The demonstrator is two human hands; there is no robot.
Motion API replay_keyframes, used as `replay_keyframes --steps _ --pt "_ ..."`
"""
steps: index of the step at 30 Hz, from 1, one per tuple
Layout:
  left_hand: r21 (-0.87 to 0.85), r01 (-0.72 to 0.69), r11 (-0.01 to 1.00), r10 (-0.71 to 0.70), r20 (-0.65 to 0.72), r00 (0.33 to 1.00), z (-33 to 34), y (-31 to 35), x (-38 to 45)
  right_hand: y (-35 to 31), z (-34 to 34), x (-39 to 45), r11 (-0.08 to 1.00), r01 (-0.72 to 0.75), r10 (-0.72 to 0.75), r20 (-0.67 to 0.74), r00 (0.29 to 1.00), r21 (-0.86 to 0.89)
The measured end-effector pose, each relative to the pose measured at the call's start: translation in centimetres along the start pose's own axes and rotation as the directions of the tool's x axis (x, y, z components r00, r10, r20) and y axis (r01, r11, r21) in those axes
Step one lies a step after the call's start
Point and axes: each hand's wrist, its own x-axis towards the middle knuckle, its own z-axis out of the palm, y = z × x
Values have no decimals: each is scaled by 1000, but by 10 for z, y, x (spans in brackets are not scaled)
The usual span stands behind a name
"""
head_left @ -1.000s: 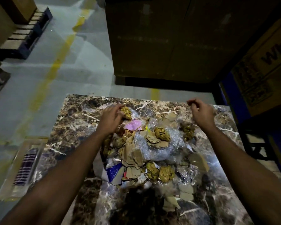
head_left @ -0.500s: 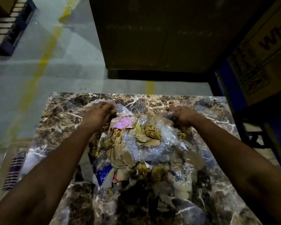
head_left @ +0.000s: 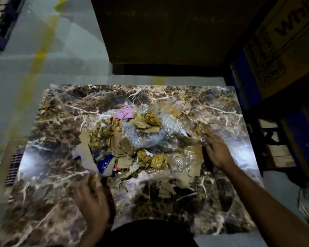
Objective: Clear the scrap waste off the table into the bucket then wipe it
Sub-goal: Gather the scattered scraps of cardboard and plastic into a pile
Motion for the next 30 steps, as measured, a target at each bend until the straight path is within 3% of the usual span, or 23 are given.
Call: replay_keyframes --steps 3,10,14,18,21,23,25,28,30 --pt "5 -26 1000 25 123 992 11 15 -47 -21 19 -38 992 -121 122 -39 992 24" --pt "-27 -180 983 179 321 930 47 46 -68 -51 17 -72 948 -70 78 -14 997 312" --pt "66 -186 980 163 263 951 47 45 -77 -29 11 -92 941 -56 105 -129 986 335" --pt "49 -176 983 151 324 934 47 42 -98 -34 23 -117 977 -81 59 112 992 199" --pt "62 -265 962 221 392 893 59 44 -99 -61 29 -110 979 -20 -6 129 992 201" --pt "122 -273 954 209 380 901 66 46 -96 -70 33 -102 976 7 -36 130 991 217" --pt "204 -241 949 167 327 930 63 45 -100 -67 30 -104 966 25 -48 82 996 258" --pt "297 -242 924 170 250 953 53 38 -119 -41 18 -113 935 -12 57 -115 992 355" --pt "351 -217 911 125 267 956 52 32 -132 -25 7 -107 953 -84 123 -118 985 292"
